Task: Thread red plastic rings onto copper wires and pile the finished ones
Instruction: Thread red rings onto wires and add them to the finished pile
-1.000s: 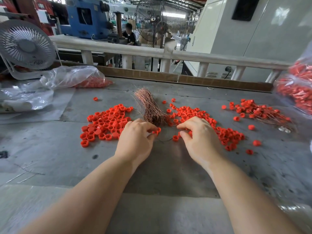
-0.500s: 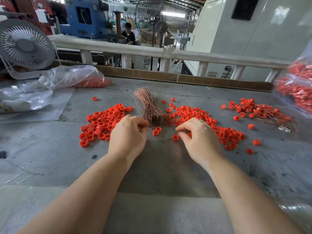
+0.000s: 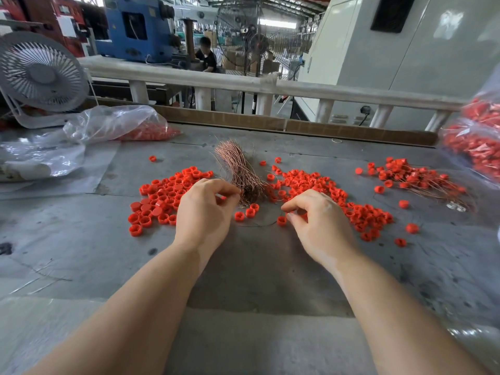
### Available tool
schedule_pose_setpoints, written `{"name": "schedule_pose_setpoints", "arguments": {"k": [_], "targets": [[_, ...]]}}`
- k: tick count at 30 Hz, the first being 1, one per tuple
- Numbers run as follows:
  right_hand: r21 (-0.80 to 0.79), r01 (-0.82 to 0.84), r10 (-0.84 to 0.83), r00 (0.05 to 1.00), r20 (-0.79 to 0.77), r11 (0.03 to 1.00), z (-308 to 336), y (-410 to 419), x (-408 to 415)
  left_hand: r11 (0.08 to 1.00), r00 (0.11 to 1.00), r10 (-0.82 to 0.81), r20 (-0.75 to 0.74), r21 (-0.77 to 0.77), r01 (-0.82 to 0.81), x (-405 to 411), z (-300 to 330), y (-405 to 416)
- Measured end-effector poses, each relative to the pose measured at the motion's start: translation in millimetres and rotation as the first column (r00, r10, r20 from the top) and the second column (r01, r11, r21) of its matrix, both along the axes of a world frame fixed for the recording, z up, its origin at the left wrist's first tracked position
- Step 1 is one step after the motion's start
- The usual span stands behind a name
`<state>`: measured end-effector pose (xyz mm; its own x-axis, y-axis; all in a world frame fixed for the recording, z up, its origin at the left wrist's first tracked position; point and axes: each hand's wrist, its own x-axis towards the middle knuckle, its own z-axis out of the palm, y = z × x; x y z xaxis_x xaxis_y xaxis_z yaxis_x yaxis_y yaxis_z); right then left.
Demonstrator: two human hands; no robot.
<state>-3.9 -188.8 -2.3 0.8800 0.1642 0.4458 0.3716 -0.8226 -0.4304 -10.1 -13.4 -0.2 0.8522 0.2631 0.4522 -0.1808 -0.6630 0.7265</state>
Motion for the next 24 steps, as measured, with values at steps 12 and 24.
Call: {"name": "schedule_pose_setpoints", "arguments": {"k": [12,24], "targets": [[0.0,-0.006,0.006,1.0,-0.006,1.0,-0.4,0.2,0.3,0.951,0.963,0.053,-0.264,0.307,0.032,-3.7,-5.8,-2.2],[-0.154,-0.119,0.121,0.993,0.0,0.981,-1.6,12.6,-4.3,0.992,0.995,-0.07,-0.069,0.096,0.077,-4.2,-3.5,-2.7]]}}
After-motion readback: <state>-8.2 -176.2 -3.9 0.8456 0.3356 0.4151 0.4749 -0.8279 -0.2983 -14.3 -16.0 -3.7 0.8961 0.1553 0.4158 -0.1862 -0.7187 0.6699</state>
